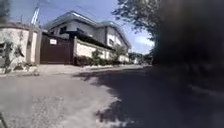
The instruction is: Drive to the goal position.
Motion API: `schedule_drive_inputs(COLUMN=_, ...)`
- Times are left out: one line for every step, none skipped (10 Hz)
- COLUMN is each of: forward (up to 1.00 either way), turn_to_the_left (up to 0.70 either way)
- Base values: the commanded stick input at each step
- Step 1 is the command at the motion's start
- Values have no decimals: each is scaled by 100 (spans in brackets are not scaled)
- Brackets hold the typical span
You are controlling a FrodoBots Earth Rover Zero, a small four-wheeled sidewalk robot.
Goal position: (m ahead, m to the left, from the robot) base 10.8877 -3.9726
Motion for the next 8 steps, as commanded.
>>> schedule_drive_inputs(forward=100, turn_to_the_left=0)
schedule_drive_inputs(forward=100, turn_to_the_left=0)
schedule_drive_inputs(forward=100, turn_to_the_left=0)
schedule_drive_inputs(forward=100, turn_to_the_left=0)
schedule_drive_inputs(forward=100, turn_to_the_left=0)
schedule_drive_inputs(forward=100, turn_to_the_left=0)
schedule_drive_inputs(forward=100, turn_to_the_left=0)
schedule_drive_inputs(forward=100, turn_to_the_left=-23)
